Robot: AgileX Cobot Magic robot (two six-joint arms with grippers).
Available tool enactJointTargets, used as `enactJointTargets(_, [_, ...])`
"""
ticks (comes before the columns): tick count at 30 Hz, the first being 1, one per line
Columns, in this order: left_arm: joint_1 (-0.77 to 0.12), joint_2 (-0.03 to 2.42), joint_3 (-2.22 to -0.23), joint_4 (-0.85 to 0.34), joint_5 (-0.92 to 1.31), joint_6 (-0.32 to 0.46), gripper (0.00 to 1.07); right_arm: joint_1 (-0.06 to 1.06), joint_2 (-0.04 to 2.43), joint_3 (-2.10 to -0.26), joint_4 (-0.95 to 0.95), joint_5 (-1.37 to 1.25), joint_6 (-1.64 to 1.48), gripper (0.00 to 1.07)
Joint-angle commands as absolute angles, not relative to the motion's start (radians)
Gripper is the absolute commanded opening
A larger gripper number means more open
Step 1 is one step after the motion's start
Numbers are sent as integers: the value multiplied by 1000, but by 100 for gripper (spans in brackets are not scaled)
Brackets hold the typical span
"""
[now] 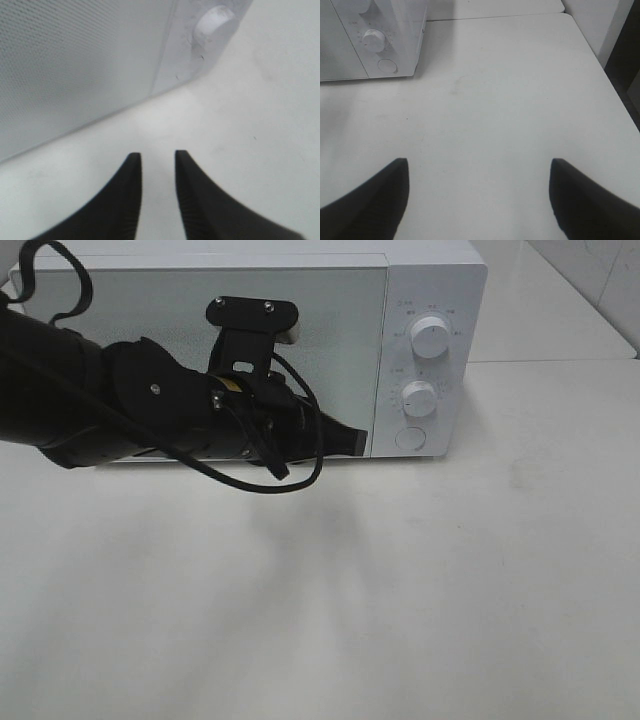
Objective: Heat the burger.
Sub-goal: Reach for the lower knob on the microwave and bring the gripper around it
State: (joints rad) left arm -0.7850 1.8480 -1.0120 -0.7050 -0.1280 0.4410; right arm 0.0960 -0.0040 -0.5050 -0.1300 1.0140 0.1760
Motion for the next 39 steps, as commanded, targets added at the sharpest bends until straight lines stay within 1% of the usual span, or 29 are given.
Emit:
enactJointTargets(1, [-783,1812,-1007,-692,54,444,78,89,-33,-502,-131,1000,175,75])
enactJointTargets(2, [-783,1812,-1007,-692,54,444,78,89,-33,-502,-131,1000,175,75])
enactJointTargets(3, [-777,1802,-1007,-686,81,444,89,89,-33,-502,-131,1000,175,75])
enactJointTargets(4, [-777,1802,-1007,-686,81,444,89,89,-33,-502,-131,1000,175,75])
enactJointTargets(5, [-771,1786,-1007,-667,165,444,101,89,-33,-502,-131,1000,175,75])
enactJointTargets(6, [-759,1764,-1007,-617,238,444,100,89,-33,-502,-131,1000,175,75])
enactJointTargets(7, [-759,1764,-1007,-617,238,444,100,89,-33,-502,-131,1000,175,75])
enactJointTargets(9, [-749,1730,-1007,-535,337,441,100,89,-33,-502,-131,1000,175,75])
enactJointTargets(10, [-749,1730,-1007,-535,337,441,100,89,-33,-502,-131,1000,175,75])
enactJointTargets(11, [-739,1703,-1007,-493,408,438,100,89,-33,-502,-131,1000,175,75])
enactJointTargets(16, [-699,1650,-1007,-457,535,438,100,89,-33,-502,-131,1000,175,75])
enactJointTargets(18, [-644,1611,-1007,-458,624,429,100,89,-33,-502,-131,1000,175,75])
enactJointTargets(19, [-644,1611,-1007,-458,624,429,100,89,-33,-502,-131,1000,175,75])
enactJointTargets(21, [-576,1574,-1007,-458,708,388,100,89,-33,-502,-131,1000,175,75])
enactJointTargets(22, [-576,1574,-1007,-458,708,388,100,89,-33,-502,-131,1000,175,75])
enactJointTargets(23, [-528,1556,-1007,-457,768,376,100,89,-33,-502,-131,1000,175,75])
enactJointTargets(24, [-528,1556,-1007,-457,768,376,100,89,-33,-502,-131,1000,175,75])
enactJointTargets(26, [-450,1527,-1007,-456,847,376,100,89,-33,-502,-131,1000,175,75])
enactJointTargets(27, [-450,1527,-1007,-456,847,376,100,89,-33,-502,-131,1000,175,75])
enactJointTargets(28, [-421,1518,-1007,-454,868,376,100,89,-33,-502,-131,1000,175,75])
enactJointTargets(29, [-370,1499,-1007,-450,918,374,100,89,-33,-502,-131,1000,175,75])
enactJointTargets(30, [-370,1499,-1007,-450,918,374,100,89,-33,-502,-131,1000,175,75])
enactJointTargets(31, [-313,1480,-1007,-448,963,361,100,89,-33,-502,-131,1002,175,75])
enactJointTargets(33, [-291,1472,-1007,-445,979,351,100,89,-33,-502,-131,1002,175,75])
enactJointTargets(34, [-241,1453,-1007,-437,1015,334,100,89,-33,-502,-131,1002,175,75])
enactJointTargets(36, [-220,1443,-1007,-431,1029,326,100,89,-33,-502,-131,1002,175,75])
enactJointTargets(37, [-186,1424,-1007,-411,1059,308,100,89,-33,-502,-131,1000,175,75])
enactJointTargets(38, [-186,1424,-1007,-411,1059,308,100,89,-33,-502,-131,1000,175,75])
enactJointTargets(39, [-156,1400,-1007,-382,1088,283,100,89,-33,-502,-131,1000,175,75])
